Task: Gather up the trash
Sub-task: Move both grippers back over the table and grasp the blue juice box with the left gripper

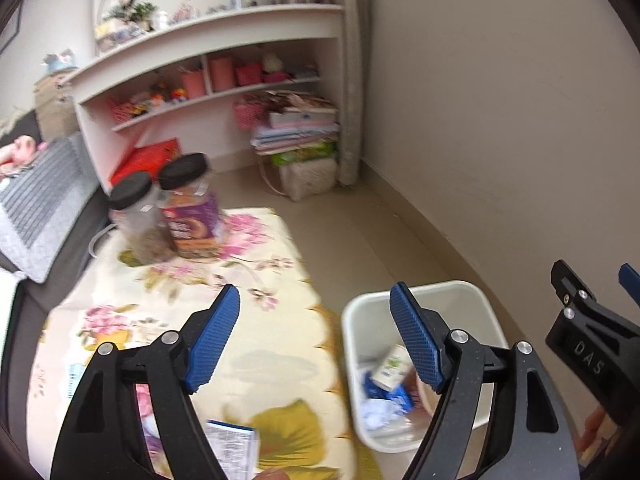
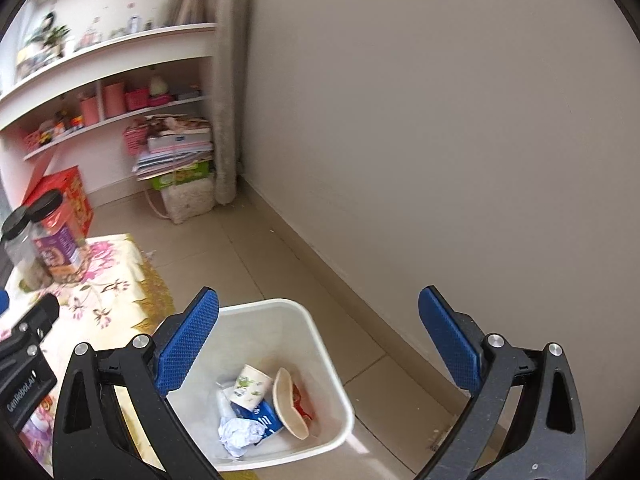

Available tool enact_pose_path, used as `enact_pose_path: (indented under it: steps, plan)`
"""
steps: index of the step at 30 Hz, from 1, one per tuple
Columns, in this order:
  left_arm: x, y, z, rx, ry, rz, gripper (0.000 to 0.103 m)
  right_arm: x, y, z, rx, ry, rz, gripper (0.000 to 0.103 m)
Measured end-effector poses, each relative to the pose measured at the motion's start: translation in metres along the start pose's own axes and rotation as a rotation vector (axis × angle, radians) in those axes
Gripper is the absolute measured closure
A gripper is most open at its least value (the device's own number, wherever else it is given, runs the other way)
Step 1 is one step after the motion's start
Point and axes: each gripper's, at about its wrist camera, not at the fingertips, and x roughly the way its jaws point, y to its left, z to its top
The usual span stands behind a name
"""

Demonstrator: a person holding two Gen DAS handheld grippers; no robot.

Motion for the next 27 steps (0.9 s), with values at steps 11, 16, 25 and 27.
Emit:
enact_pose_path:
  steps: [11,16,25,27]
  plan:
    - [-0.009,0.077,-0.025,-0.037,0.016,0.121,0.024,-0.028,0.083,-0.013,-0.123,-0.051,0.093,0.007]
    - [-0.005,0.108,-0.038,-0.038,0.048,0.185,0.023,-0.034,0.12,-0.018,-0.173,-0.047,0.136,0.007]
    - [0.017,0.178,-0.064,-0.038,0.18,0.319,0.023,-0.038,0.184,-0.035,-0.256,0.012,0.236,0.007]
    - [0.021,0.196,-0.07,-0.055,0.211,0.337,0.023,-0.038,0.197,-0.038,-0.263,0.036,0.261,0.007]
